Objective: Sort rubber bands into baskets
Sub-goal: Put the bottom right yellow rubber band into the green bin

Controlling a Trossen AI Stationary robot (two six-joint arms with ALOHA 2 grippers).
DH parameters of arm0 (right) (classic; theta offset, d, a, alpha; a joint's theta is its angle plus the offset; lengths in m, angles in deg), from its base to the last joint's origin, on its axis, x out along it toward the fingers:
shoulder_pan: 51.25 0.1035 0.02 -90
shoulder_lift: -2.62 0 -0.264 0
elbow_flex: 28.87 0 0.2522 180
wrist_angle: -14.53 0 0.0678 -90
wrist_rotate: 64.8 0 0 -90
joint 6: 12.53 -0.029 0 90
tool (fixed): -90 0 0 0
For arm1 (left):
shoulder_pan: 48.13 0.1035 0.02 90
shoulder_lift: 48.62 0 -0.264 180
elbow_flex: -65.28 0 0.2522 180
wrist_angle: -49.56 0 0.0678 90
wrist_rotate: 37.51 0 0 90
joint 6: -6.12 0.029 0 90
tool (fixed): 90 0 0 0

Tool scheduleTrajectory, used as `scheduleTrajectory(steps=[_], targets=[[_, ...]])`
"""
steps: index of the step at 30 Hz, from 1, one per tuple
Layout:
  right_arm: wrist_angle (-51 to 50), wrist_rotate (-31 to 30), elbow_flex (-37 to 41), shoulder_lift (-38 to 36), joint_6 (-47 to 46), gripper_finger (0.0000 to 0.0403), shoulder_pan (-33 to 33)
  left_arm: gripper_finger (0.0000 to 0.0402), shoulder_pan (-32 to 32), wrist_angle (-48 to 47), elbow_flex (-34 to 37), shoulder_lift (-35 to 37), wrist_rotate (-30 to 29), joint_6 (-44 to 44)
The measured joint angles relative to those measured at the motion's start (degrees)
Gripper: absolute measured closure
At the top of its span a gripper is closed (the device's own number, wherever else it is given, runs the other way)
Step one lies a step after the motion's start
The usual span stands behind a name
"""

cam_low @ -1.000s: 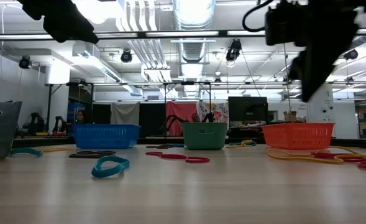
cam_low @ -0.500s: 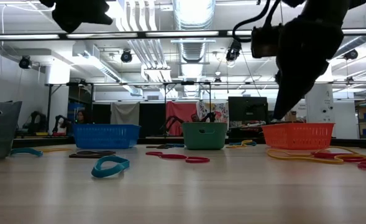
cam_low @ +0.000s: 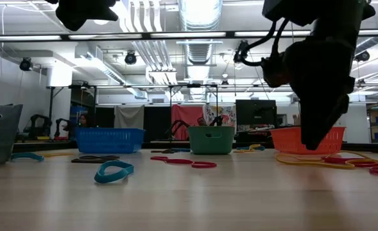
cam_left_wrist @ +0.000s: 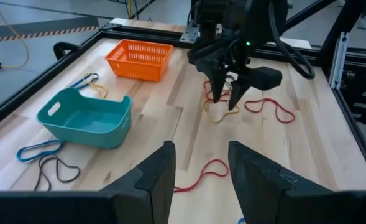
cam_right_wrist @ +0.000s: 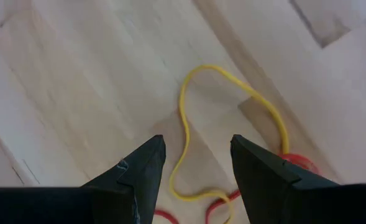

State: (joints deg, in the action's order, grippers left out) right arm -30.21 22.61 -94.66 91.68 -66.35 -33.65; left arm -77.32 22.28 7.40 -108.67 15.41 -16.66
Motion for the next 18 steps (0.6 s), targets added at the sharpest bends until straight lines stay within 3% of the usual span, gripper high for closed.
scheduleTrajectory(steps=[11, 18], targets=[[-4.34, -1.53, -0.07, 0.51, -8.12, 0.0225, 1.65, 0.0269, 0.02, -0.39, 0.0, 0.0, 0.04, 1.44], [-4.95, -1.94, -0.8, 1.93, -8.27, 0.0225, 1.65, 0.0269, 0.09, -0.15, 0.0, -1.99, -1.53, 3.99]])
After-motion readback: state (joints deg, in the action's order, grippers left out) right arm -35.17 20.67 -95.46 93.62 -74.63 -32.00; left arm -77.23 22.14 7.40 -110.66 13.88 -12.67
